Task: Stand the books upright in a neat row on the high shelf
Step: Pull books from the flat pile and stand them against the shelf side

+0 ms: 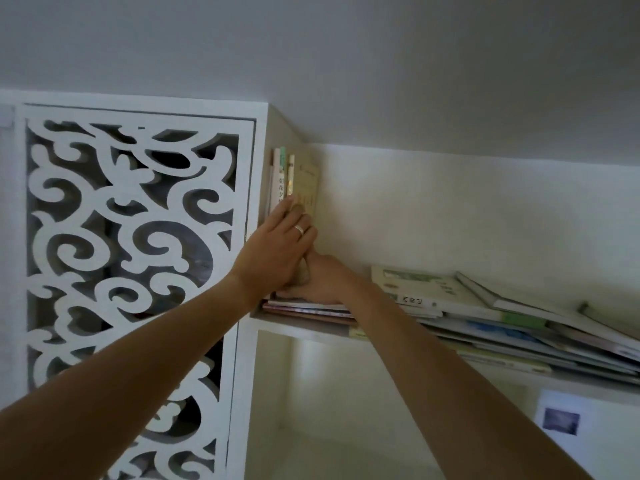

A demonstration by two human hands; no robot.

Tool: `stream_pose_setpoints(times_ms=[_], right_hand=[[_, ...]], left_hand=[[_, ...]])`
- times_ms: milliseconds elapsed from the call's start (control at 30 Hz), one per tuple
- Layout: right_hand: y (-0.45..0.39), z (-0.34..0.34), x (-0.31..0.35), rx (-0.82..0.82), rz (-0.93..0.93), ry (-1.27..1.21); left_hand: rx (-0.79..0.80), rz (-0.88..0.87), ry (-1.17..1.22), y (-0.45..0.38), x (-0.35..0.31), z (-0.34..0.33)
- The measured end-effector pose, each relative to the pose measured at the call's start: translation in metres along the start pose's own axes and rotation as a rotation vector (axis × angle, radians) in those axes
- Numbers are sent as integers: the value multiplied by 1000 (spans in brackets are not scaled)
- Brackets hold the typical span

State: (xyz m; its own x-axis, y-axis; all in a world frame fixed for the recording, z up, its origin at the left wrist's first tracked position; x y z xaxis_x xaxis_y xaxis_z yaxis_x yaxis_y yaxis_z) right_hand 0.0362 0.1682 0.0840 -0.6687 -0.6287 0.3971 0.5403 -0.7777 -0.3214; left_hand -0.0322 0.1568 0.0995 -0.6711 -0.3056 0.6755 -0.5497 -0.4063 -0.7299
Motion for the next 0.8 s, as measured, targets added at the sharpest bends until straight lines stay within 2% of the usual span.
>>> stream_pose_setpoints(times_ms=[67,167,200,267,333,367,467,567,700,800], right_hand=[[3,13,-7,29,-40,73],[6,24,-31,181,-210,288],[9,24,-42,264,-288,357],[17,25,-55,388,-351,418],[23,30,-56,428,-269,416],[28,33,-57,439,-231,407],[41,48,-70,405,-188,386],[49,60,-77,247,-122,349],[56,66,-68,88,45,462],[59,67,-69,60,108,517]], left_hand=[[-4,58,7,-3,-3,4],[161,87,-98,-2,-12,0],[221,43,-141,-4,-19,-5],[338,-172,-165,-5,-41,-17],[444,-381,-80,-2,-56,-27],[499,-403,-36,-1,-57,-29],[551,-388,-124,-7,-54,-23],[610,-333,-135,-15,-54,-19],[654,-259,31,-20,-50,-15],[604,-113,337,-27,-39,-10]])
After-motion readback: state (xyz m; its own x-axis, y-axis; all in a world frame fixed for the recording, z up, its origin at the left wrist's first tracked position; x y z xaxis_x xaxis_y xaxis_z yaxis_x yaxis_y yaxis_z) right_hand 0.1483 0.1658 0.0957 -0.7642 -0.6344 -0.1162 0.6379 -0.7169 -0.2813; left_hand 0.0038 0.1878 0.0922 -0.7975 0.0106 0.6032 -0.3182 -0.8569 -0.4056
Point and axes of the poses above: each hand's wrist, its own y-axis away from the middle knuckle, its own z-axis out of the back of the hand, x = y × z, the point moved 7 cm from there along -y, towards the middle knuckle, and after that the axes turned 10 degrees about -y, right-handed, at the moved point
